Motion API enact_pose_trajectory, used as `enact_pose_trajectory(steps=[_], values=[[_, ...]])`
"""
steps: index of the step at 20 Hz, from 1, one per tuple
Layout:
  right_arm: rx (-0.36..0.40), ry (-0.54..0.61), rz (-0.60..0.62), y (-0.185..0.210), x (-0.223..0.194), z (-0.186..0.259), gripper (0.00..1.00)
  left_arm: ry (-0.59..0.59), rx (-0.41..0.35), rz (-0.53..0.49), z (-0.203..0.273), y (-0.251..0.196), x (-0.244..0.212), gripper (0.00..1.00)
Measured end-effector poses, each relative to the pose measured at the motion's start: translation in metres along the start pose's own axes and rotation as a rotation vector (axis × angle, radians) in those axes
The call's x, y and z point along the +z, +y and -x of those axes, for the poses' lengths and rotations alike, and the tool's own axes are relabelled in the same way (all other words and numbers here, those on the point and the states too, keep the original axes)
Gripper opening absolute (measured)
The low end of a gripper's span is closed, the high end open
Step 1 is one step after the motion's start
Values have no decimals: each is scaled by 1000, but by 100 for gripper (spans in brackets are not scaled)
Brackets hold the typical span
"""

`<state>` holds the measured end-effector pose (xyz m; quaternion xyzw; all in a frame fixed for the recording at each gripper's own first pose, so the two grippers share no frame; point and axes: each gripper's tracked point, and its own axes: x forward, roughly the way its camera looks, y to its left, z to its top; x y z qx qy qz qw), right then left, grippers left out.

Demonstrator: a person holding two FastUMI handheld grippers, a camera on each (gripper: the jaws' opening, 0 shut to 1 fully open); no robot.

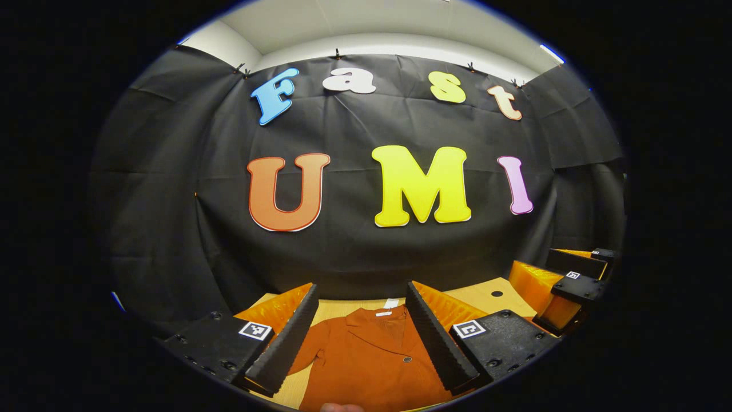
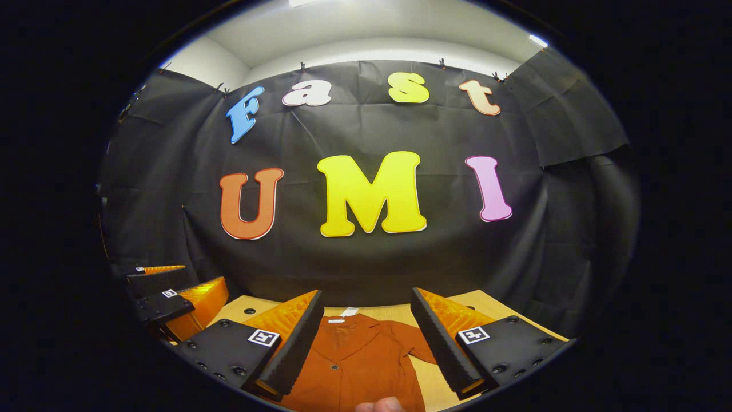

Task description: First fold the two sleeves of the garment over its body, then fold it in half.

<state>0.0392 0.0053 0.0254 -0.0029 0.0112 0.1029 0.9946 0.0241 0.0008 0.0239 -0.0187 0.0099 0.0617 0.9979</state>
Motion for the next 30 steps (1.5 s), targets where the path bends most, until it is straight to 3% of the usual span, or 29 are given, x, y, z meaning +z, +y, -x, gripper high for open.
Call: enact_pose_trajectory(steps=[9, 16, 21, 24, 29, 30], values=[[11, 66, 23, -46, -20, -1, 97, 59, -10, -25, 4, -23, -21, 99], [-122, 166, 1, -178, -57, -1, 97, 162, -61, -63, 13, -64, -55, 99], [-199, 292, 9, -284, -106, -7, 97, 230, -86, -90, 15, -95, -75, 99], [-244, 392, -64, -337, -147, -16, 97, 266, -79, -121, 15, -104, -84, 99], [-273, 635, -133, -390, -243, -20, 94, 319, -74, -149, 14, -121, -93, 99], [-273, 670, -131, -395, -260, -21, 98, 320, -67, -158, 12, -122, -92, 99]])
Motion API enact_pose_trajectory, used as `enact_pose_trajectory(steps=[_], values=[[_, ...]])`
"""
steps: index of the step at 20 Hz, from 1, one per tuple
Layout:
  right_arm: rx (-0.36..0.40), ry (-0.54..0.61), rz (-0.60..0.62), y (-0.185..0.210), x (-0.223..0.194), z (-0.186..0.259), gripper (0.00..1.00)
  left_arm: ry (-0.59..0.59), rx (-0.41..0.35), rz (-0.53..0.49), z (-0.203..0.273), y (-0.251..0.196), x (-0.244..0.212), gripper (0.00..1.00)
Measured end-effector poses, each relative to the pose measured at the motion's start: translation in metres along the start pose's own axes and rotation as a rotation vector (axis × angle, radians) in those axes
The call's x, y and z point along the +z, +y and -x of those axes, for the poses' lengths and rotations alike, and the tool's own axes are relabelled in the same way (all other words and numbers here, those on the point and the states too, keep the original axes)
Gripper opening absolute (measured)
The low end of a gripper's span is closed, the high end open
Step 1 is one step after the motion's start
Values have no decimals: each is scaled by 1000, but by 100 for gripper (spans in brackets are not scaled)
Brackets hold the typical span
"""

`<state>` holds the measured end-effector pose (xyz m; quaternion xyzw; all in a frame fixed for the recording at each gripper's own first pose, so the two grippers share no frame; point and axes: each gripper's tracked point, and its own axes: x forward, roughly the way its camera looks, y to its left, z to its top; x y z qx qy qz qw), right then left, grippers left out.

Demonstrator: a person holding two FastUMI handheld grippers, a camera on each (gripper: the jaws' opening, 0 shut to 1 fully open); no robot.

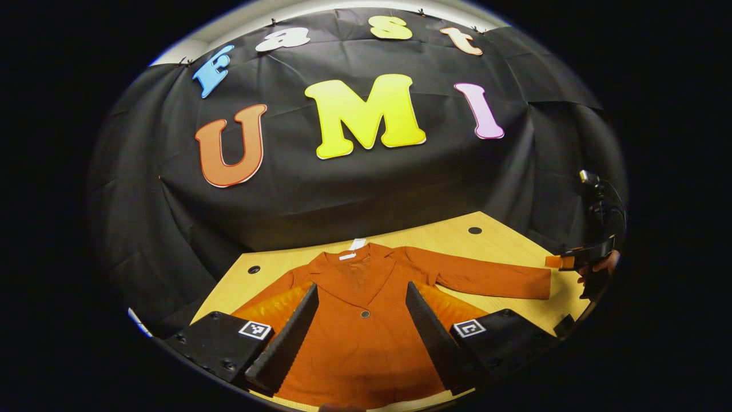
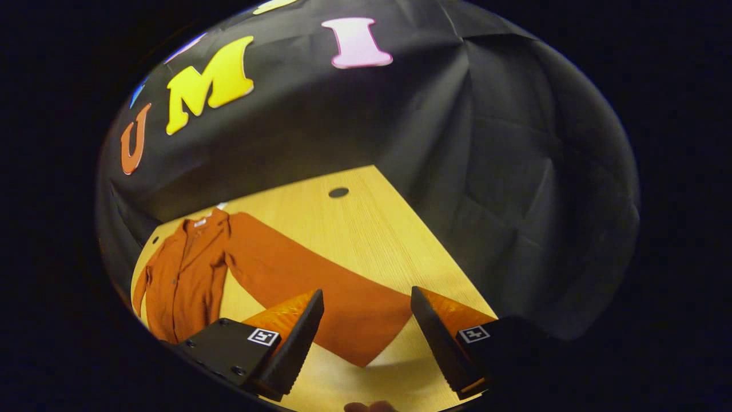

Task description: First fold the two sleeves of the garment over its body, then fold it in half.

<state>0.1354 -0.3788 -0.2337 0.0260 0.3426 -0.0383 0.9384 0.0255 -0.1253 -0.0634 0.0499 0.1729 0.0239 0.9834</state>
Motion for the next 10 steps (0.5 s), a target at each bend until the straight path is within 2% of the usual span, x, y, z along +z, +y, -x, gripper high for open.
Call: enact_pose_trajectory(steps=[4, 9, 10], values=[[-3, 83, 20, -14, -12, -30, 98, 42, 26, -18, -5, -6, -5, 99], [2, 198, 12, -14, -26, -28, 98, 69, 54, -28, -2, -7, -7, 99], [1, 189, 19, -14, -24, -29, 96, 69, 63, -32, -2, -4, -7, 99]])
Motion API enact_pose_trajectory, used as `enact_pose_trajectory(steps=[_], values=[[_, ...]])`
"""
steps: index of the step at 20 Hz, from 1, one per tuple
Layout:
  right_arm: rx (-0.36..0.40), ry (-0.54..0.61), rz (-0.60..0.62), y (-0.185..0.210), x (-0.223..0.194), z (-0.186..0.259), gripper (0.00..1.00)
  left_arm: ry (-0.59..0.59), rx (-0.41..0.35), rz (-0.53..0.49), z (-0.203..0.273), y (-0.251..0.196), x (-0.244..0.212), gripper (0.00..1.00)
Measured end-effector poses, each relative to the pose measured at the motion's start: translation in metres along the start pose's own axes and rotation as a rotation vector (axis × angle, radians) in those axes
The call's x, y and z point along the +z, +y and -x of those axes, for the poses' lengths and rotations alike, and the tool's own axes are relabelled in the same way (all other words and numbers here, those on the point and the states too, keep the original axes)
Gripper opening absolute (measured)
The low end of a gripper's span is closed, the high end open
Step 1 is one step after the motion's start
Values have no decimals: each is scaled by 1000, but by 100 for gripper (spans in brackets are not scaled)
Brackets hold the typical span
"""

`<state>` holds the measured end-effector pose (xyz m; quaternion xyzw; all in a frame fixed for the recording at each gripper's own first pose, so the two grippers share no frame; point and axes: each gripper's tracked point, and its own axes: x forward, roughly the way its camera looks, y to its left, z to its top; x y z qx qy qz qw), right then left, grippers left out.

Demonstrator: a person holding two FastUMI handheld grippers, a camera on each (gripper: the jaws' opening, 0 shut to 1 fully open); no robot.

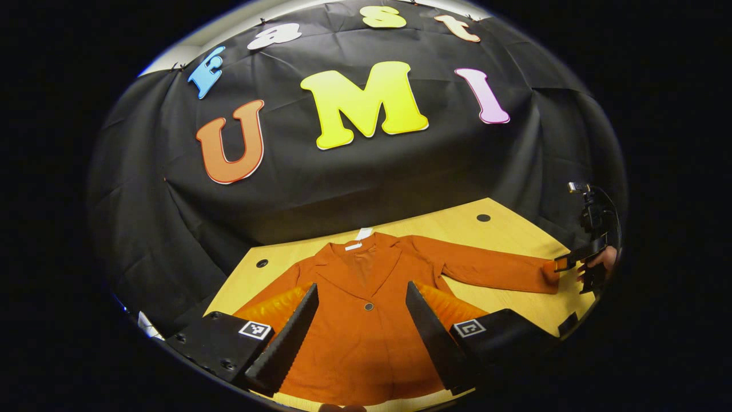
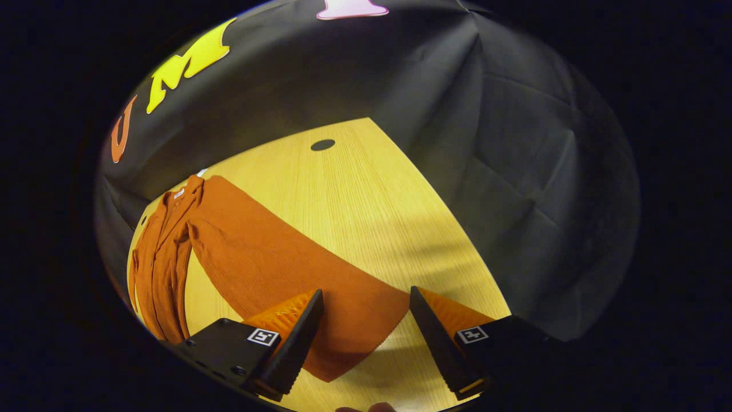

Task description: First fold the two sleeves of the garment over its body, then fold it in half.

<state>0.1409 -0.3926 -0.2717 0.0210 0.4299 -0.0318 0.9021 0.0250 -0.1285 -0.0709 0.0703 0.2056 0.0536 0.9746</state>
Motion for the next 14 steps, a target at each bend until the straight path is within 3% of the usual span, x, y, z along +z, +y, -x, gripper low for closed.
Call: enact_pose_trajectory(steps=[3, 7, 8, 10, 13, 14], values=[[-18, 15, 20, -4, -3, -2, 94, 14, 13, 15, -3, 5, -5, 99], [-38, 33, 77, -13, -5, -1, 66, 23, 21, 32, -6, 8, -7, 99], [-8, 29, 76, -6, -4, 4, 62, 21, 25, 31, -5, 9, -6, 99], [6, 34, 97, 0, -6, 1, 27, 18, 29, 34, -4, 12, -8, 99], [20, 46, 77, 6, 0, -2, 26, 17, 45, 47, 0, 20, -10, 99], [19, 54, 57, 8, 0, -5, 5, 11, 50, 52, 1, 24, -9, 99]])
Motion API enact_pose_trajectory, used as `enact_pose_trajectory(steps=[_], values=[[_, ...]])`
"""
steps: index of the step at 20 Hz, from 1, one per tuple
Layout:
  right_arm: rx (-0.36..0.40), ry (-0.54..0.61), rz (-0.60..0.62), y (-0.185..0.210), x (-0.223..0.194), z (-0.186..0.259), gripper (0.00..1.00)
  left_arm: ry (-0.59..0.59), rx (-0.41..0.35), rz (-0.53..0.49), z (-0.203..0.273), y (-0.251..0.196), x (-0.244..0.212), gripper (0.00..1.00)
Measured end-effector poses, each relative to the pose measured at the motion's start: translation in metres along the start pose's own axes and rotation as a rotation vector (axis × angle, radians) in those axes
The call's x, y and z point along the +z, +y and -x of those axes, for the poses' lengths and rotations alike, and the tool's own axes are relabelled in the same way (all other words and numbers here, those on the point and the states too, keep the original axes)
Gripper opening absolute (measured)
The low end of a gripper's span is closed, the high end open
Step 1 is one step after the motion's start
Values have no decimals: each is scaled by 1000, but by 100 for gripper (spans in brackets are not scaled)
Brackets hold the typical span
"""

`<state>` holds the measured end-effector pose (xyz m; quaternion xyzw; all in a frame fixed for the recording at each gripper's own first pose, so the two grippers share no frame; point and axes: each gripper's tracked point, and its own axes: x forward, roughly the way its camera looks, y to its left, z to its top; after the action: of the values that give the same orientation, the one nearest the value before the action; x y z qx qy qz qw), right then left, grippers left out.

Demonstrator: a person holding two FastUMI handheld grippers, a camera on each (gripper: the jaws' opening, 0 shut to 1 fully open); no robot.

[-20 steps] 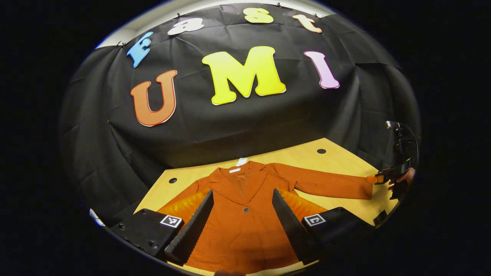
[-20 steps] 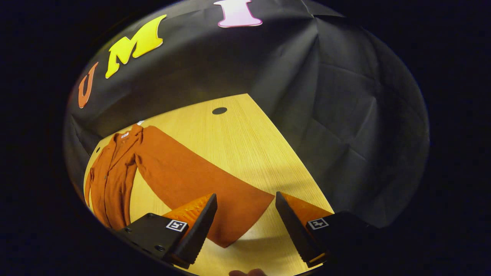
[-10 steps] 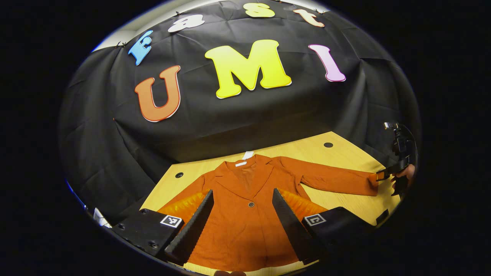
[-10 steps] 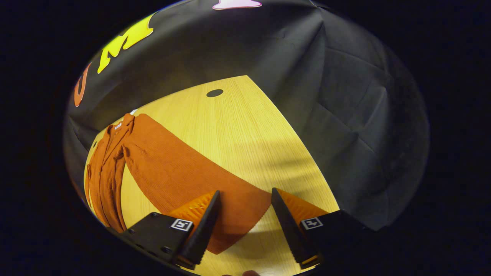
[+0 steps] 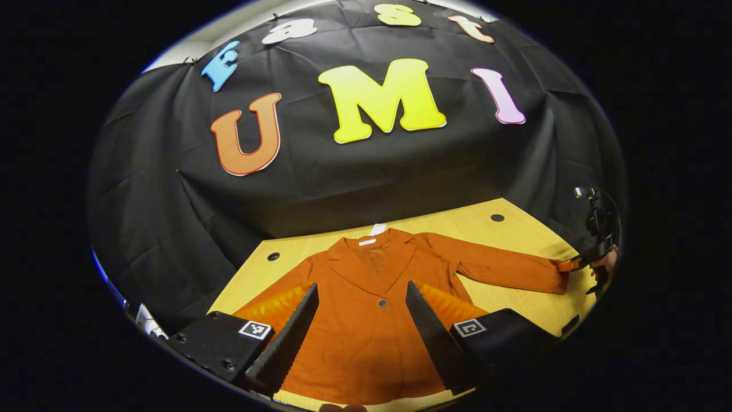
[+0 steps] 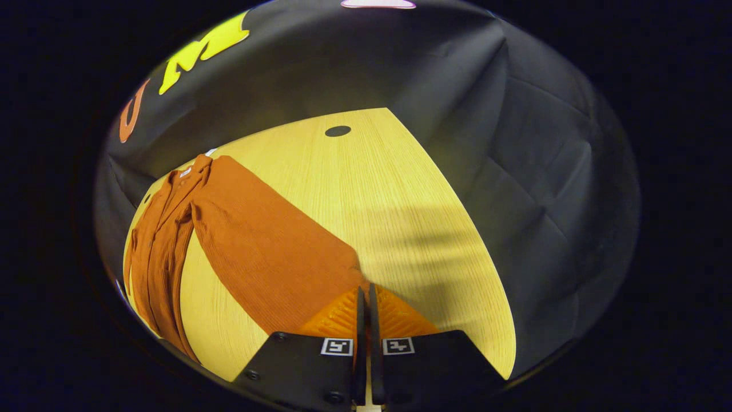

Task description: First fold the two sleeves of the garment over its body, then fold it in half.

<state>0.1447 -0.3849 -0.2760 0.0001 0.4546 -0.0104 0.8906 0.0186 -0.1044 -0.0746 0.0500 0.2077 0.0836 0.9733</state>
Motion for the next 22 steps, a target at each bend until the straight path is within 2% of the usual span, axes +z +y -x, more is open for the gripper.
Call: enact_pose_trajectory(steps=[3, 8, 11, 16, 22], values=[[3, -6, -47, 2, 7, 13, 2, -11, 6, 14, 1, 11, -1, 99], [-24, -99, -77, 13, 48, 54, 4, -41, -7, 38, -6, 34, -1, 99], [-30, -164, -81, 44, 84, 80, 4, -62, -15, 60, -7, 56, -1, 99], [1, -245, -70, 124, 155, 120, 2, -109, -23, 73, -11, 104, -5, 99], [61, -307, 27, 263, 222, 153, 4, -136, 23, 123, -16, 181, -18, 99]])
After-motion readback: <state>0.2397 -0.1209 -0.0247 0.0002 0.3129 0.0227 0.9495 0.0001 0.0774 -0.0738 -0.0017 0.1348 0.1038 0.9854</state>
